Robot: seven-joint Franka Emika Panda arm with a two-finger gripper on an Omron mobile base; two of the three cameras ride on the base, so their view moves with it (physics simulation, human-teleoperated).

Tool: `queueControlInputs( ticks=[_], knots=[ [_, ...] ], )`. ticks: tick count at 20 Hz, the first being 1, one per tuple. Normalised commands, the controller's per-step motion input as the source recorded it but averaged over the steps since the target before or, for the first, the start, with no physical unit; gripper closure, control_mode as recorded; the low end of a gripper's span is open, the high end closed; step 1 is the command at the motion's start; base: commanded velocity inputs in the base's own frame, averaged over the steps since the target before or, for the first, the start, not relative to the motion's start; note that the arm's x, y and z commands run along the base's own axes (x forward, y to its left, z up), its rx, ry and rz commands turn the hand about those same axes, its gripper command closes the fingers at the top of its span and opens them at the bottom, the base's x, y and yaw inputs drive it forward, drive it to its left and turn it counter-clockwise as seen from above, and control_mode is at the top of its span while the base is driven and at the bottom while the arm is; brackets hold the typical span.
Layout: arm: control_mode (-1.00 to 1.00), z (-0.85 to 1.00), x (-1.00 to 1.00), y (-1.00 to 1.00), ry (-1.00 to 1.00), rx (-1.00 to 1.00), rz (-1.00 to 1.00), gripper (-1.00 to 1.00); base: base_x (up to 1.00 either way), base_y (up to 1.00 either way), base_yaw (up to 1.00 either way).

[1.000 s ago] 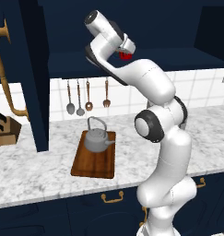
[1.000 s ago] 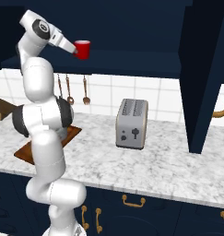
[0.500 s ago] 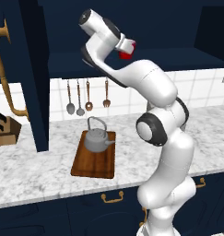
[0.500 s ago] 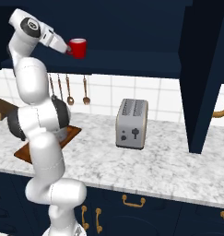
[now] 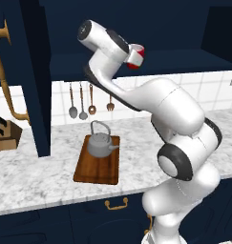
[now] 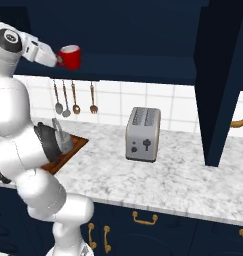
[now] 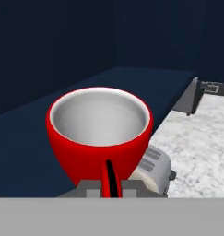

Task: Pick the kettle from the counter and place it on the tray. Then pick the mug from the cabinet and place it on the tray. Then close the cabinet doors.

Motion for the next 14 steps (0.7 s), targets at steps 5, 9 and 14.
queueControlInputs(
  ticks=[5, 9, 14],
  knots=[
    [-1.0, 0.0, -1.0, -0.36, 0.0, -0.06, 0.51, 1.0, 0.0, 0.0, 0.0],
    [-1.0, -0.07, -0.98, -0.12, 0.08, -0.16, 0.73, 1.0, 0.0, 0.0, 0.0],
    [-1.0, -0.38, -0.68, 0.0, 0.1, -0.17, 0.92, 1.0, 0.0, 0.0, 0.0]
  ],
)
